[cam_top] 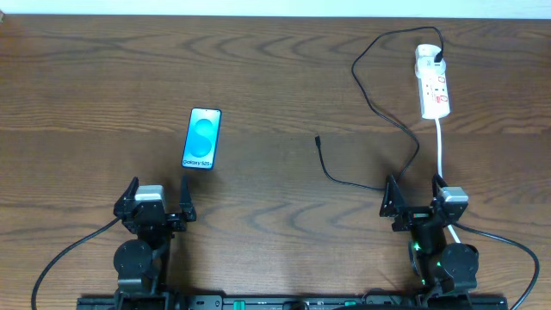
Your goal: Plug charger to phone and switch on socket
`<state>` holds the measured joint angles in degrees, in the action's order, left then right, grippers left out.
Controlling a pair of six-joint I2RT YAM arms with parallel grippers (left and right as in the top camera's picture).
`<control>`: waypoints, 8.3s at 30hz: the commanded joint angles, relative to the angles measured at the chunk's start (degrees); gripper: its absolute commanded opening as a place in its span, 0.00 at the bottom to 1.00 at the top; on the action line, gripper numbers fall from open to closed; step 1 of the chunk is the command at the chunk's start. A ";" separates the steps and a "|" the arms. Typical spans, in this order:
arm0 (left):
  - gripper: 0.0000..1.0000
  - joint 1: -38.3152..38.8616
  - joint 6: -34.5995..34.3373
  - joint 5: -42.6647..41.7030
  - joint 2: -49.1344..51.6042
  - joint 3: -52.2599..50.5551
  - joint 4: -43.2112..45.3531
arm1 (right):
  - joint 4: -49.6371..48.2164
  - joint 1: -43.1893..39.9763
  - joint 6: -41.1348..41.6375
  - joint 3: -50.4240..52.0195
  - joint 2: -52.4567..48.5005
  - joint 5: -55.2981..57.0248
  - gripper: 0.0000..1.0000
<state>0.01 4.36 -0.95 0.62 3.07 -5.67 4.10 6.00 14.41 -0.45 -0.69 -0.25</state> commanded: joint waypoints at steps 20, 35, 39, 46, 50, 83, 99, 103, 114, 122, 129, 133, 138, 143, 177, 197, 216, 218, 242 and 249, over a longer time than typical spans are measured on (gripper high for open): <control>0.93 -0.33 0.33 0.11 -0.39 -1.84 -0.39 | 0.22 -0.33 -0.33 0.13 0.31 -0.11 0.99; 0.93 -0.33 0.33 0.13 -0.39 -1.84 -0.37 | 0.22 -0.33 -0.33 0.13 0.31 -0.11 0.99; 0.93 -0.33 0.33 0.13 -0.39 -1.84 -0.39 | 0.22 -0.33 -0.33 0.13 0.31 -0.11 0.99; 0.93 -0.33 -0.07 -0.98 -0.39 -1.84 0.39 | 0.22 -0.33 -0.33 0.13 0.31 -0.11 0.99; 0.93 -0.33 -0.07 -0.98 -0.39 -1.84 0.39 | 0.22 -0.33 -0.33 0.13 0.28 -0.11 0.99; 0.93 -0.33 -3.32 -4.48 19.52 18.71 0.28 | 2.34 -0.33 -5.92 -3.80 -1.05 -9.18 0.99; 0.93 -0.31 -2.86 -8.09 41.90 45.81 -19.30 | 24.15 -0.33 -5.95 -35.45 -23.02 -9.81 0.99; 0.93 -0.31 -2.89 -8.17 47.98 53.79 -26.51 | 29.99 -0.33 -5.95 -43.41 -29.99 -10.27 0.99; 0.93 -0.31 -1.36 -8.94 70.05 83.95 -54.60 | 47.34 -0.33 -6.86 -64.87 -48.52 -10.88 0.99; 0.93 -0.04 -1.44 -11.08 78.49 93.70 -62.66 | 56.94 -0.33 -12.79 -76.94 -58.97 -14.69 0.99; 0.93 -0.04 -1.33 -11.89 79.34 93.70 -62.01 | 54.71 -0.33 -13.22 -77.85 -61.09 -18.16 0.99; 0.93 -0.04 -1.01 -11.43 81.44 93.70 -62.07 | 53.46 -0.33 -13.25 -77.85 -61.09 -20.37 0.99; 0.93 0.07 -1.86 -11.45 87.91 93.70 -62.23 | 52.76 -0.33 -13.25 -77.83 -61.31 -20.74 0.99; 0.93 0.81 -3.85 -8.63 94.47 93.50 -62.36 | 52.72 -0.33 -13.22 -77.81 -61.59 -20.74 0.99; 0.93 4.70 -7.02 -3.69 112.59 84.00 -43.95 | 55.52 -0.33 -13.22 -77.75 -67.47 -20.92 0.99; 0.93 4.70 -6.82 -3.85 115.12 72.96 -32.35 | 56.52 -0.33 -13.20 -77.75 -67.58 -21.14 0.99; 0.91 6.19 -7.63 -4.35 118.46 72.89 -32.39 | 56.68 -0.33 -13.22 -77.75 -67.58 -21.11 0.99; 0.87 6.19 -7.72 -4.35 118.49 72.89 -32.37 | 56.65 -0.33 -13.22 -77.75 -67.58 -21.14 0.99; 0.73 6.19 -7.67 -4.35 118.46 72.89 -30.08 | 56.96 -0.33 -13.22 -77.75 -67.58 -21.11 0.99; 0.81 6.19 -7.67 -4.35 119.03 72.89 -26.56 | 57.22 -0.33 -13.22 -77.75 -67.58 -21.11 0.99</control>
<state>5.87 -3.18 -3.68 116.49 76.64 -32.77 61.08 6.00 2.26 -77.10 -67.99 -20.84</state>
